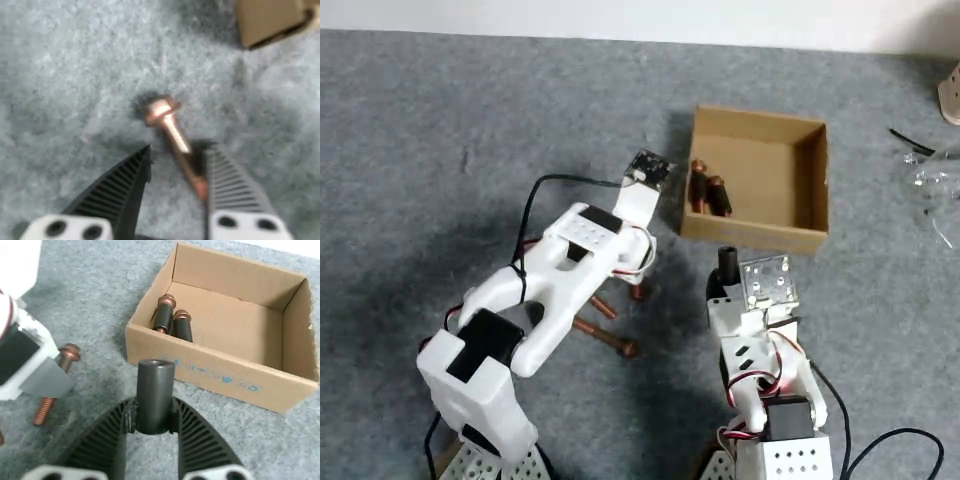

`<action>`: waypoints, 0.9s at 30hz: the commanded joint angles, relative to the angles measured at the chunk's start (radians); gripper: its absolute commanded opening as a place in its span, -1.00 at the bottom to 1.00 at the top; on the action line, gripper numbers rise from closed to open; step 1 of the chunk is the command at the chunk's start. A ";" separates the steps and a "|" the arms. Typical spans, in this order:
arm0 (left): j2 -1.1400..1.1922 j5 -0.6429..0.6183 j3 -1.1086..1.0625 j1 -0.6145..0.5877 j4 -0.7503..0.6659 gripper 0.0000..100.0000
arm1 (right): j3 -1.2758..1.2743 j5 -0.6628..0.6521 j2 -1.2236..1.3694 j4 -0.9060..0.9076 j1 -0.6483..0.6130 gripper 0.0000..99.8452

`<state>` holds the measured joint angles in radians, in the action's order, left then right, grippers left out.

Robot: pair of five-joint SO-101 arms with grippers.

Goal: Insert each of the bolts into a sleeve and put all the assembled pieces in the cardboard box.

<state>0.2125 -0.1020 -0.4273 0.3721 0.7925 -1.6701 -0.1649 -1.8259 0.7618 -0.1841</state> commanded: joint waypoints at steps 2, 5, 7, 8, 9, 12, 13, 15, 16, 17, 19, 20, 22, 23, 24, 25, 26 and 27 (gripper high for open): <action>-0.007 0.054 0.031 -0.018 0.018 -0.95 | -0.059 0.003 -0.012 -0.035 0.013 -0.99; -0.010 0.103 0.028 -0.018 0.020 -1.00 | -0.059 0.003 -0.012 -0.035 0.013 -0.99; -0.016 0.129 0.024 -0.018 0.031 -0.99 | -0.059 0.003 -0.012 -0.035 0.013 -0.99; -0.016 0.146 0.031 -0.015 0.057 -0.99 | -0.059 0.003 -0.012 -0.035 0.013 -0.99; -0.018 0.166 0.039 -0.012 0.078 -0.99 | -0.059 0.003 -0.012 -0.035 0.013 -0.99; -0.068 0.186 0.045 -0.004 0.127 -0.99 | -0.059 0.003 -0.012 -0.035 0.013 -0.99; -0.104 0.186 0.033 -0.002 0.133 -0.99 | -0.059 0.003 -0.012 -0.035 0.013 -0.99; -0.200 0.186 -0.015 0.001 0.135 -0.99 | -0.059 0.003 -0.012 -0.035 0.013 -0.99; -0.259 0.186 -0.050 0.002 0.135 -0.99 | -0.059 0.003 -0.012 -0.035 0.013 -0.99; -0.323 0.187 -0.091 0.002 0.135 -0.99 | -0.059 0.003 -0.012 -0.035 0.013 -0.99; -0.464 0.187 -0.180 0.002 0.117 -0.99 | -0.059 0.003 -0.012 -0.035 0.013 -0.99; -0.538 0.187 -0.229 0.001 0.097 -0.99 | -0.059 0.003 -0.012 -0.035 0.013 -0.99; -0.690 0.187 -0.335 0.001 0.046 -0.99 | -0.059 0.003 -0.012 -0.035 0.013 -0.99; -0.768 0.187 -0.390 -0.001 0.015 -0.99 | -0.059 0.003 -0.012 -0.035 0.013 -0.99; -0.848 0.187 -0.444 -0.005 -0.018 -0.99 | -0.059 0.003 -0.012 -0.035 0.012 -0.99; -0.928 0.187 -0.499 -0.007 -0.052 -0.99 | -0.059 0.002 -0.012 -0.035 0.008 -0.99; -1.007 0.187 -0.558 -0.007 -0.091 -0.99 | -0.061 0.002 -0.012 -0.035 0.007 -0.99; -1.084 0.187 -0.611 -0.008 -0.126 -0.99 | -0.061 0.002 -0.012 -0.035 0.007 -0.99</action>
<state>-0.5301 0.0790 -0.8661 0.3721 0.7986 -1.6701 -0.1649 -1.8259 0.7618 -0.1841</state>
